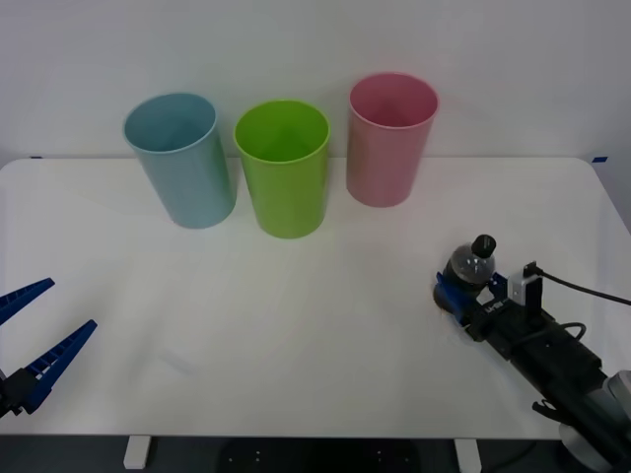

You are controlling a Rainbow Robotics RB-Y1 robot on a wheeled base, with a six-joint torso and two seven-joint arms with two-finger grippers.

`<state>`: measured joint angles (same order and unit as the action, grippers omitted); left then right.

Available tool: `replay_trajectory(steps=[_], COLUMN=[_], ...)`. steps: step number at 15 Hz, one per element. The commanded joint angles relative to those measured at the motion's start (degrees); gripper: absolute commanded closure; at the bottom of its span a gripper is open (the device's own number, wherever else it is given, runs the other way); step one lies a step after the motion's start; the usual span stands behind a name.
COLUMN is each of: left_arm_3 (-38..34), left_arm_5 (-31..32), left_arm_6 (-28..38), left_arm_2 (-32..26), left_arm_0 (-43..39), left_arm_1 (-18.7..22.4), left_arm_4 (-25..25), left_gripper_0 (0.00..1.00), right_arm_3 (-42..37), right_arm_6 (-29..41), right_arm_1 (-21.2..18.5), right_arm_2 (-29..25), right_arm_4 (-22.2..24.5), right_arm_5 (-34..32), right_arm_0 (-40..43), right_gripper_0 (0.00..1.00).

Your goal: Grasp the object on the table and drop it into the matching bin: aluminum can to the light blue bin, PET bottle to the pink bin.

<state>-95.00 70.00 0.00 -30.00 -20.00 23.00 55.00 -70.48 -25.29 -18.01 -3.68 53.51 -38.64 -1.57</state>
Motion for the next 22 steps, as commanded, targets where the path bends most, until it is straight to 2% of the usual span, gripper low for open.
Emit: replay_trajectory(steps=[1, 7, 12, 18, 22], left_arm_3=[0.00, 0.00, 0.00, 0.00, 0.00], left_arm_5=[0.00, 0.00, 0.00, 0.00, 0.00], left_arm_6=[0.00, 0.00, 0.00, 0.00, 0.00], left_arm_2=[0.00, 0.00, 0.00, 0.00, 0.00], left_arm_0=[0.00, 0.00, 0.00, 0.00, 0.00], left_arm_1=[0.00, 0.00, 0.00, 0.00, 0.00], left_arm_4=[0.00, 0.00, 0.00, 0.00, 0.00], left_gripper_0=[0.00, 0.00, 0.00, 0.00, 0.00], right_arm_3=[-0.18, -0.27, -3.43, -12.93, -19.69], right_arm_6=[-0.55, -0.99, 1.47, 16.68, 26.43], right_arm_1=[0.00, 0.00, 0.00, -1.58, -3.78], right_arm_2=[-0.10, -0.10, -0.19, -1.33, -1.33], right_arm_4=[0.02, -0.68, -0.68, 5.12, 7.23], right_arm_5=[-0.03, -0.74, -1.62, -0.30, 0.84], right_arm_0=[0.07, 0.07, 0.07, 0.07, 0.07], right_gripper_0=[1.00, 1.00, 1.00, 1.00, 1.00])
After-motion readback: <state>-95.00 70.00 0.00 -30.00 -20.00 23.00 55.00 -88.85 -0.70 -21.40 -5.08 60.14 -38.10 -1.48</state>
